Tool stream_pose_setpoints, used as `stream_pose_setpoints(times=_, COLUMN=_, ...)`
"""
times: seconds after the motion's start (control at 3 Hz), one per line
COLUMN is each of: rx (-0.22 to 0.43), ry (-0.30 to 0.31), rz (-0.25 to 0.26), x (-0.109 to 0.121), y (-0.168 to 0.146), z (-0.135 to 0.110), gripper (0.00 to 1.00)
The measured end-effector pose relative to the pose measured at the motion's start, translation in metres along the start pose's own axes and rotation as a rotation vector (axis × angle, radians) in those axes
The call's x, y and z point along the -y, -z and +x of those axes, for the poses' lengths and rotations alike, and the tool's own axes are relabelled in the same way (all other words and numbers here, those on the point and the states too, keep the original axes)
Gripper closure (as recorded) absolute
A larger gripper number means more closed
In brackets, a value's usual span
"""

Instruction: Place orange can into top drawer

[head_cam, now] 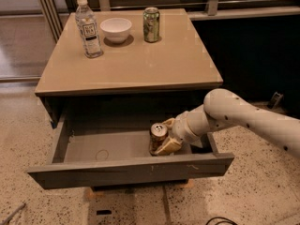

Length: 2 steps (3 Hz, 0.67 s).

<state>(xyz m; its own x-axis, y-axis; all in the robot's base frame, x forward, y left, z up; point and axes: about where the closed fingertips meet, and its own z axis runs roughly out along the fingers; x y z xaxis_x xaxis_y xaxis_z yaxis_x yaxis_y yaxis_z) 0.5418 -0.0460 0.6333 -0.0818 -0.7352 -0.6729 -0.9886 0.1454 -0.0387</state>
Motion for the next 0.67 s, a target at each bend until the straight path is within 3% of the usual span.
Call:
stream_pose_setpoints(times=0.33, rx=0.004, ry=0.059, rz=0.04, x=0.0186, y=-0.0017, z=-0.0113, gripper=0.0)
stream_pose_setpoints(times=0.67, rx=0.004, ry=0.059, rz=0.04, x=0.0186, y=-0.0017, z=-0.0113, gripper=0.0)
